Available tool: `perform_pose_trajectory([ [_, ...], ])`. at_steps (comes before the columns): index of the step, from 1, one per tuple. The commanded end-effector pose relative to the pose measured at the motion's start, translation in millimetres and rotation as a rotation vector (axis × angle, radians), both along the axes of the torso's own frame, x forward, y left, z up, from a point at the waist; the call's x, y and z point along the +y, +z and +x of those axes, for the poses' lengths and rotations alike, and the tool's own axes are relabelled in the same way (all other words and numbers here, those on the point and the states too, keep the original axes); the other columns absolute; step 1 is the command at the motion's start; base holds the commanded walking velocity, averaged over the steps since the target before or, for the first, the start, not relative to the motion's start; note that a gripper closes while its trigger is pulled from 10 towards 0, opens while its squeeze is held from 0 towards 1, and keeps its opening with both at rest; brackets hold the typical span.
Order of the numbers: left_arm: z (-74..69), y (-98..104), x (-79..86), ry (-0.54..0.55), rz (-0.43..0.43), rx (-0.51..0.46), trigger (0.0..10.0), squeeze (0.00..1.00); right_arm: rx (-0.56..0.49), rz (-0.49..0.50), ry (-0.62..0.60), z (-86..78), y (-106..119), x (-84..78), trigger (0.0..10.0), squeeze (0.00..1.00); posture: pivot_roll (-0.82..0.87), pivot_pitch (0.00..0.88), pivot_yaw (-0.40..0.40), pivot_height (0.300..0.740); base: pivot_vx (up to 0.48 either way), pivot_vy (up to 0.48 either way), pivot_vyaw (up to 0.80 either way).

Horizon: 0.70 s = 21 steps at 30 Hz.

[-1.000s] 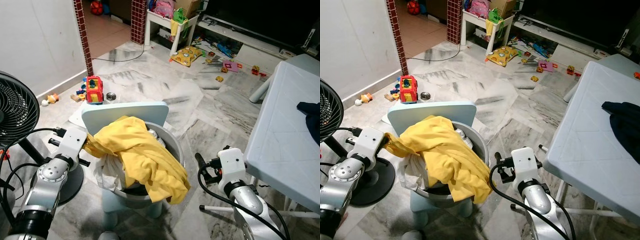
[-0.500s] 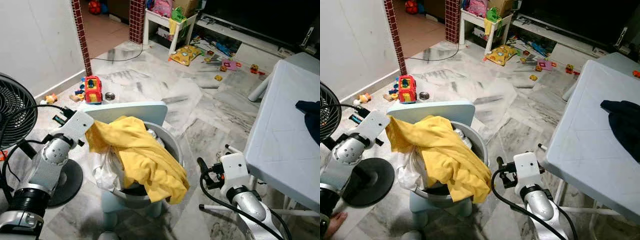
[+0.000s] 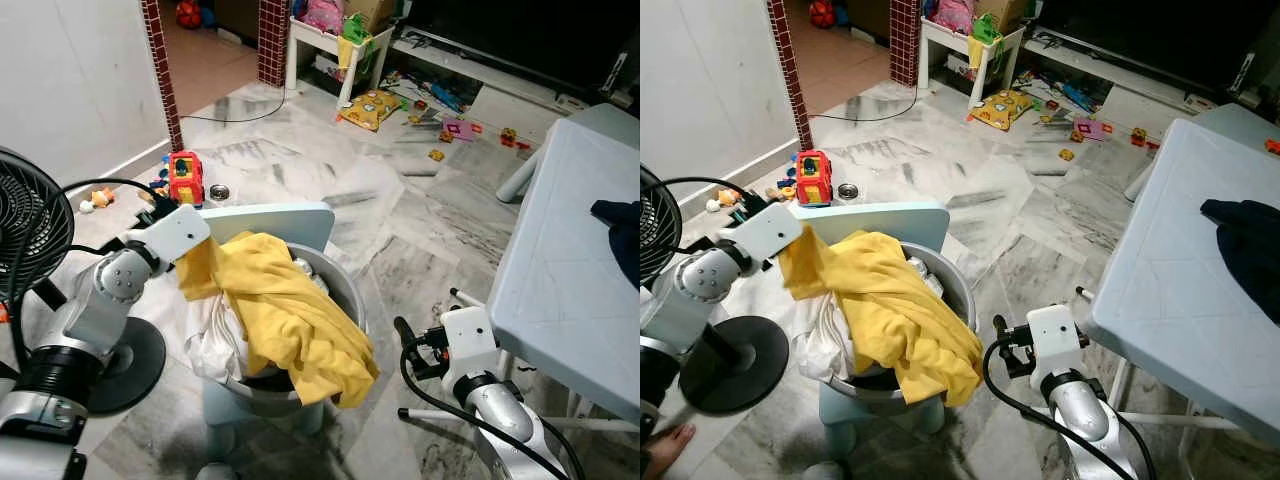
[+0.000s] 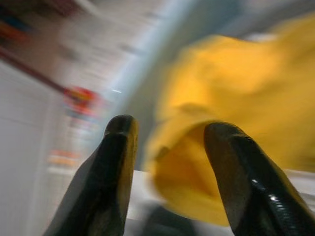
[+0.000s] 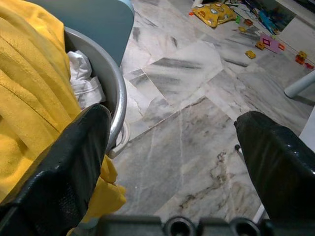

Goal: Hang hanger

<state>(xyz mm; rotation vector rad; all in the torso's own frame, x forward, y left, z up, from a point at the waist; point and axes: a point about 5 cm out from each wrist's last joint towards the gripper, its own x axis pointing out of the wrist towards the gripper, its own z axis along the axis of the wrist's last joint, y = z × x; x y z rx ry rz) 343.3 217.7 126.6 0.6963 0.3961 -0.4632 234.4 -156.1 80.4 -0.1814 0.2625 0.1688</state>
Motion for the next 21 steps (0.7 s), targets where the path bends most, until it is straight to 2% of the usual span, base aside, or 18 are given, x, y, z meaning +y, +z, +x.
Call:
perform_pose_trajectory([
  [1,-3.1,-2,-1.0,-0.013,-0.051,0.069,10.0,1.00,-0.003,-0.008,-0.013,-0.2,3,-4.7,10.0,0.00,0.13,0.109,-0.138,0.740,0.000,0.000,0.00],
  [3,-6.9,-6,-4.1,0.006,-0.146,0.141,10.0,1.00,-0.003,-0.007,-0.012,-0.1,3,-4.4,10.0,0.00,0.12,0.111,-0.134,0.740,0.000,0.000,0.00],
  [6,-13.0,-9,-9.7,-0.007,-0.227,0.217,10.0,1.00,-0.002,-0.006,-0.012,-0.1,3,-4.5,10.0,0.00,0.13,0.111,-0.136,0.740,0.000,0.000,0.00],
  [7,-20.1,-10,-12.0,-0.069,-0.191,0.252,10.0,1.00,0.000,-0.007,-0.010,-0.3,2,-4.0,10.0,0.00,0.13,0.112,-0.138,0.740,0.000,0.000,0.00],
  [10,-28.1,-11,-11.6,-0.152,-0.079,0.274,10.0,1.00,0.002,-0.007,-0.003,-0.1,2,-2.9,10.0,0.00,0.13,0.112,-0.140,0.740,0.000,0.000,0.00],
  [11,-30.3,-11,-10.9,-0.195,-0.010,0.279,10.0,1.00,0.002,-0.008,-0.001,0.3,2,-2.8,10.0,0.00,0.12,0.110,-0.142,0.740,0.000,0.000,0.00],
  [13,-32.7,-7,-12.7,-0.261,0.055,0.270,10.0,1.00,0.000,-0.010,0.000,0.9,3,-3.2,10.0,0.00,0.12,0.109,-0.143,0.740,0.000,0.000,0.00],
  [17,-19.6,22,-34.3,-0.316,0.055,0.120,10.0,1.00,-0.002,-0.015,0.000,2.8,3,-6.1,10.0,0.00,0.13,0.103,-0.148,0.740,0.000,0.000,0.00],
  [18,-19.0,26,-43.3,-0.347,0.021,0.099,10.0,1.00,-0.002,-0.016,0.000,3.0,3,-6.2,10.0,0.00,0.13,0.102,-0.149,0.740,0.000,0.000,0.00],
  [20,-20.2,28,-70.6,-0.410,-0.107,0.078,10.0,1.00,-0.003,-0.015,0.003,4.5,3,-4.7,10.0,0.00,0.13,0.099,-0.150,0.740,0.000,0.000,0.00],
  [21,-22.1,25,-80.2,-0.458,-0.107,0.069,10.0,1.00,-0.005,-0.015,0.006,5.2,4,-3.4,10.0,0.00,0.12,0.098,-0.148,0.740,0.000,0.000,0.00],
])
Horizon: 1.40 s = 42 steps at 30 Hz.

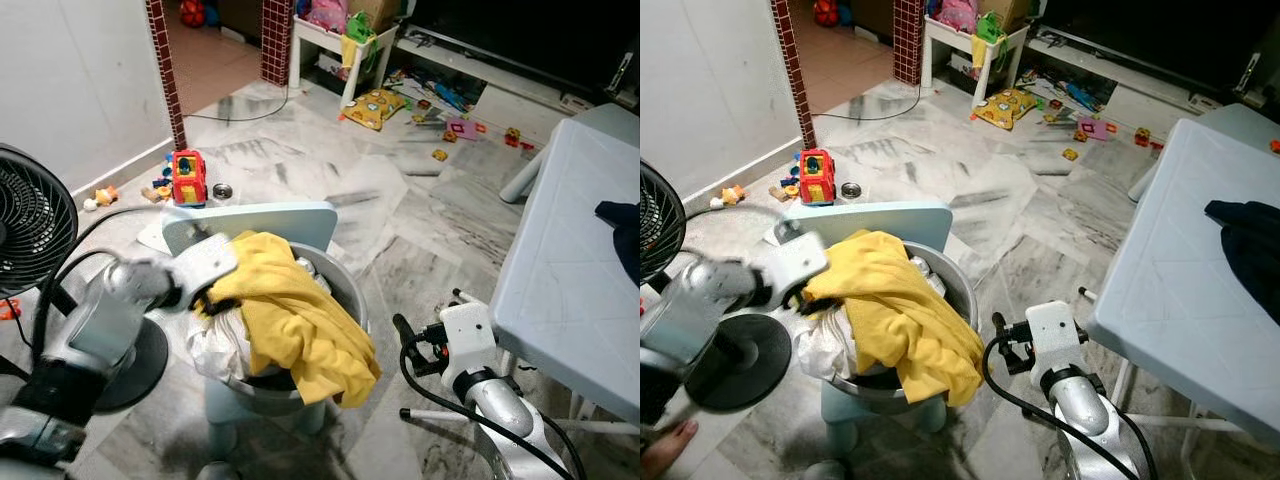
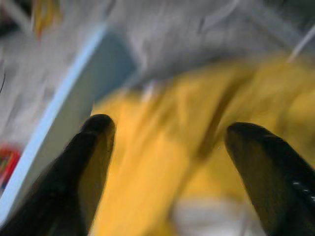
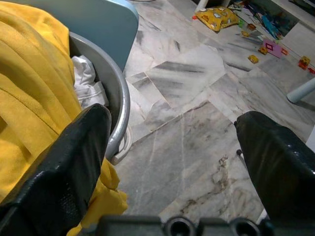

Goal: Hang hanger

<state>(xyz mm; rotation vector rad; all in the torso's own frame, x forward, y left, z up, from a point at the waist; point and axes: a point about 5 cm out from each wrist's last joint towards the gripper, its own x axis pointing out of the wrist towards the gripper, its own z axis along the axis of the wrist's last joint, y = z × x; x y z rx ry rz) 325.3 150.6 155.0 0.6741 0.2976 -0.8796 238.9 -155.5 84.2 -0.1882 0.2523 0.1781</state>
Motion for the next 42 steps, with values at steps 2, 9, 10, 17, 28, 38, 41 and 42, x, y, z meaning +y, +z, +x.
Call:
perform_pose_trajectory([
  [2,-9.2,-13,-29.3,-0.126,-0.026,0.012,10.0,1.00,-0.001,-0.009,-0.001,1.8,1,-1.6,10.0,0.00,0.12,0.095,-0.144,0.740,0.000,0.000,0.00],
  [9,-21.0,-54,-58.1,-0.177,-0.053,0.150,10.0,1.00,-0.008,-0.016,-0.023,-1.2,3,-6.9,10.0,0.00,0.09,0.093,-0.130,0.740,0.000,0.000,0.00],
  [10,-21.6,-61,-59.8,-0.169,-0.035,0.173,10.0,1.00,-0.006,-0.019,-0.029,-2.6,3,-8.7,10.0,0.00,0.08,0.094,-0.127,0.740,0.000,0.000,0.00],
  [17,-23.8,-90,-59.6,-0.153,0.090,0.217,10.0,1.00,-0.005,-0.026,-0.046,-8.1,5,-11.5,10.0,0.00,0.05,0.099,-0.114,0.740,0.000,0.000,0.00],
  [28,-19.9,-114,-53.9,-0.158,0.213,0.178,4.1,0.00,-0.006,-0.027,-0.051,-9.3,7,-11.9,10.0,0.00,0.04,0.100,-0.112,0.740,0.000,0.000,0.00],
  [38,-9.1,-118,-37.1,-0.046,0.200,0.156,0.0,0.00,-0.001,-0.025,-0.054,-10.2,6,-11.6,10.0,0.00,0.04,0.101,-0.110,0.740,0.000,0.000,0.00],
  [41,-7.0,-118,-35.7,-0.037,0.194,0.150,0.0,0.00,-0.001,-0.024,-0.051,-9.3,7,-10.7,10.0,0.00,0.04,0.101,-0.110,0.740,0.000,0.000,0.00],
  [42,-6.7,-118,-35.4,-0.035,0.191,0.150,0.0,0.00,-0.001,-0.024,-0.051,-9.1,7,-10.7,10.0,0.00,0.04,0.100,-0.112,0.740,0.000,0.000,0.00],
])
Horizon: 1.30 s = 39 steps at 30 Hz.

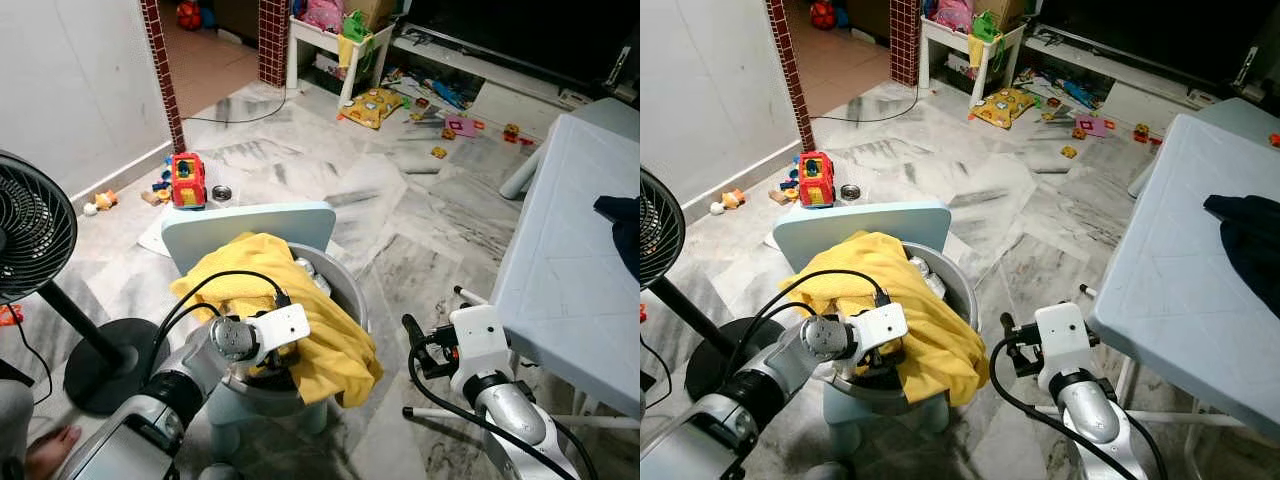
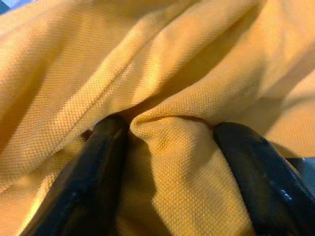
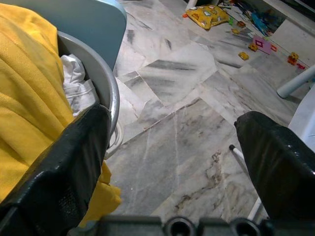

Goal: Hang hanger

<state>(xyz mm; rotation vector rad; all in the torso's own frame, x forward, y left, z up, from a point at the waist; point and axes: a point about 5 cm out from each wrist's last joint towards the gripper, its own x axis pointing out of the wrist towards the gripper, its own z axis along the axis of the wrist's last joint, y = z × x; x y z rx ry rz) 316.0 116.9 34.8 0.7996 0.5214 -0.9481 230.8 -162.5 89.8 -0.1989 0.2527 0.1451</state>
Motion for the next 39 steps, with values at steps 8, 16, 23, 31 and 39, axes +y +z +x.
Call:
perform_pose_trajectory([
  [8,4.7,4,-1.5,0.001,-0.026,-0.011,0.0,0.00,0.003,-0.006,-0.020,-0.1,1,-3.2,10.0,0.00,0.05,0.100,-0.114,0.740,0.000,0.000,0.00],
  [16,4.3,5,-2.9,-0.003,-0.055,-0.003,0.0,0.00,0.010,0.000,-0.012,-0.3,-1,-0.8,10.0,0.00,0.06,0.102,-0.114,0.740,0.000,0.000,0.00],
  [23,5.2,7,-4.0,-0.019,-0.058,-0.010,0.0,0.00,0.058,0.028,0.101,-7.1,-6,9.8,10.0,0.00,0.05,0.103,-0.115,0.740,0.000,0.000,0.00],
  [31,10.5,20,-8.4,-0.062,-0.096,-0.009,0.0,0.00,0.138,0.013,0.166,-19.4,-15,8.2,10.0,0.00,0.05,0.102,-0.115,0.740,0.000,0.000,0.00],
  [39,17.0,60,-17.3,-0.187,-0.181,-0.018,0.0,0.00,0.164,-0.013,0.176,-18.2,-16,-0.7,10.0,0.00,0.06,0.095,-0.116,0.740,0.000,0.000,0.00],
])
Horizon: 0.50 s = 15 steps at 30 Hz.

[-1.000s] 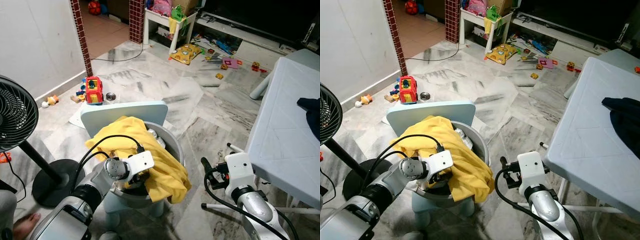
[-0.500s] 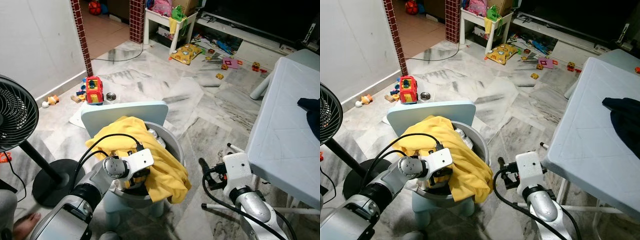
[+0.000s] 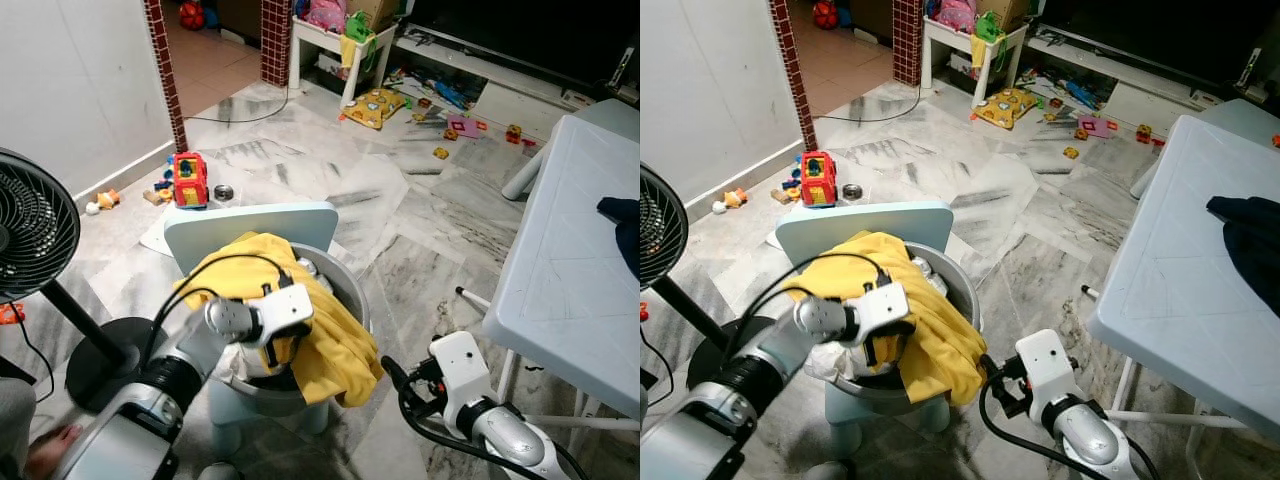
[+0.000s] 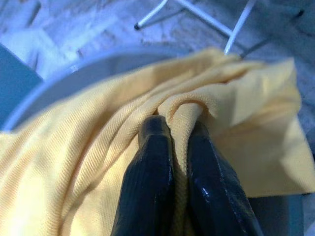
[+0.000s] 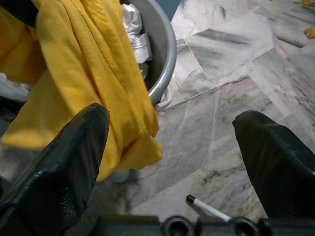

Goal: Hang hanger

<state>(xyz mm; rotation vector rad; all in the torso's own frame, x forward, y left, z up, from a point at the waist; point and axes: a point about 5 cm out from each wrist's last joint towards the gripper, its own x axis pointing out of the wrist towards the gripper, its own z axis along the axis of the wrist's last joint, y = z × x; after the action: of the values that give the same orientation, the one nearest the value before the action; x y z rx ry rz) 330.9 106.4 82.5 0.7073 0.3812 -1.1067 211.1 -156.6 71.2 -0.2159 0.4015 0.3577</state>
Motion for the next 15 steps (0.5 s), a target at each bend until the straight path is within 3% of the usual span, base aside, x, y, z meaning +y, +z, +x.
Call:
perform_pose_trajectory([
  [1,2.5,23,-8.7,-0.069,-0.049,-0.008,0.0,0.00,-0.008,-0.011,-0.027,3.4,3,-7.9,10.0,0.00,0.06,0.094,-0.118,0.740,0.000,0.000,0.00],
  [2,2.5,23,-8.7,-0.069,-0.049,-0.008,0.0,0.00,-0.008,-0.011,-0.027,3.4,3,-7.9,10.0,0.00,0.06,0.094,-0.118,0.740,0.000,0.000,0.00],
  [4,2.7,42,-11.9,-0.111,-0.097,0.002,0.0,0.00,-0.010,-0.012,-0.028,5.8,2,-7.7,10.0,0.00,0.07,0.089,-0.118,0.740,0.000,0.000,0.00],
  [6,7.0,82,-20.9,-0.141,-0.240,0.010,0.0,0.00,-0.011,-0.008,-0.020,8.4,1,-3.2,10.0,0.00,0.08,0.086,-0.120,0.740,0.000,0.000,0.00],
  [12,9.2,110,-27.9,-0.150,-0.358,0.013,0.0,0.00,-0.012,-0.003,-0.013,11.0,0,0.8,10.0,0.00,0.10,0.079,-0.120,0.740,0.000,0.000,0.00],
  [15,8.2,140,-36.8,-0.171,-0.505,0.001,0.0,0.00,-0.015,-0.001,-0.007,14.0,-1,3.6,10.0,0.00,0.11,0.075,-0.120,0.740,0.000,0.000,0.00],
])
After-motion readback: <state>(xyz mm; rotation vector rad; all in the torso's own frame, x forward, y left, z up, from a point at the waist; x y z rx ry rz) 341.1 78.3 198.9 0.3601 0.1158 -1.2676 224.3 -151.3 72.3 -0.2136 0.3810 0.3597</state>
